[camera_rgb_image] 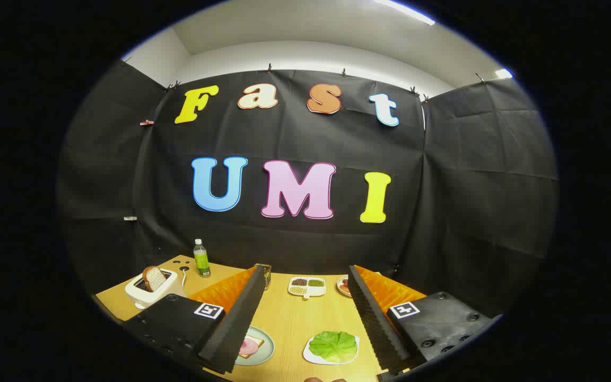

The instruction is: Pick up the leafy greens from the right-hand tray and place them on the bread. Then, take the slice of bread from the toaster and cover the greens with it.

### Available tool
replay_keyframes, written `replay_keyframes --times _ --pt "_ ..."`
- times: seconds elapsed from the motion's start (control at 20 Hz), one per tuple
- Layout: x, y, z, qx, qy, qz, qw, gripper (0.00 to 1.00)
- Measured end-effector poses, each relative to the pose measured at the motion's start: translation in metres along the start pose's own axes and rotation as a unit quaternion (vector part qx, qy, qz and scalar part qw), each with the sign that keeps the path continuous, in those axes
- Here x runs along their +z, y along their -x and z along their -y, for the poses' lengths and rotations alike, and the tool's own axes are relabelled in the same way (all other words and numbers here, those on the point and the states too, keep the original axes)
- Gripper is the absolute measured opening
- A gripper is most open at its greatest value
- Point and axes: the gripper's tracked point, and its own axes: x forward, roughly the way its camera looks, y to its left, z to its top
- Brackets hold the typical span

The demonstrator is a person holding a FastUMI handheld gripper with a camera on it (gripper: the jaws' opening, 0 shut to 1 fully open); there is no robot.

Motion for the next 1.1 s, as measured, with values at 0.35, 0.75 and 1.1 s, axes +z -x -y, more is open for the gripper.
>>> replay_keyframes --times 0.35,0.75,1.1 --pt "-0.001 -0.006 0.002 0.002 -0.002 -0.009 1.000 0.97" --pt "-0.016 -0.018 0.018 0.009 -0.016 -0.032 0.999 0.97" --pt "-0.035 -0.040 0.039 0.027 -0.016 -0.057 0.998 0.97"
